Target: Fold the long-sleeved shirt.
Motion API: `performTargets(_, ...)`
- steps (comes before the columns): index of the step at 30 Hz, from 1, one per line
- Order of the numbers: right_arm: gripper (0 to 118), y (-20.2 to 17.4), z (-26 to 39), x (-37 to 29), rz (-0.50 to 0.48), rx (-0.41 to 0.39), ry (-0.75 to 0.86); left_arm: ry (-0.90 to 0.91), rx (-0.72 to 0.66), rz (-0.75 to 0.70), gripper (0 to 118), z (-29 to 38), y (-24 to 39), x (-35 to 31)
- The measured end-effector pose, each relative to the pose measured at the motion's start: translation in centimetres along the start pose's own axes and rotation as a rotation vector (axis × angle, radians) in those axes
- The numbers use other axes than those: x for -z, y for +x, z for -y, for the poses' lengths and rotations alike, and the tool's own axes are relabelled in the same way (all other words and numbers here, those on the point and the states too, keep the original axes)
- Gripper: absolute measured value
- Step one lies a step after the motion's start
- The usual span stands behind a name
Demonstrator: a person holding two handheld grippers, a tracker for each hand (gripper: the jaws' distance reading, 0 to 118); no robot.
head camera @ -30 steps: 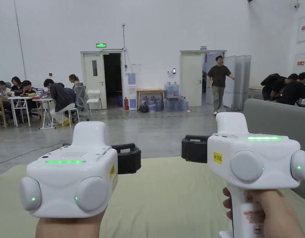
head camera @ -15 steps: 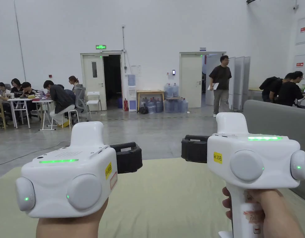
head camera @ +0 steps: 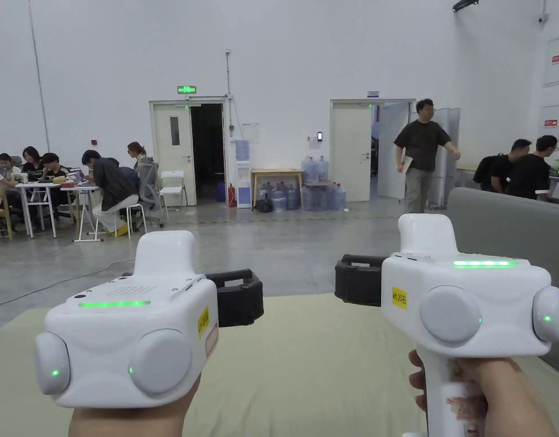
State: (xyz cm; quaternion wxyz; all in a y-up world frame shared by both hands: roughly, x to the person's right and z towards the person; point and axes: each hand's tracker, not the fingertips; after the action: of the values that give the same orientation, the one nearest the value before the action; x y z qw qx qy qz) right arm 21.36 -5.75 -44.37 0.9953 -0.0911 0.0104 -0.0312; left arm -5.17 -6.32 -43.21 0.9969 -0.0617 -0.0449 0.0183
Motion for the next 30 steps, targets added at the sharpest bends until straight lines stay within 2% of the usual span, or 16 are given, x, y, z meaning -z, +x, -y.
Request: performTargets(30,118,-0.79,-0.05,-0.50,0.002,-0.012,-0.002,0.004,0.034,0.006,118,-0.42,0.78,-0.55)
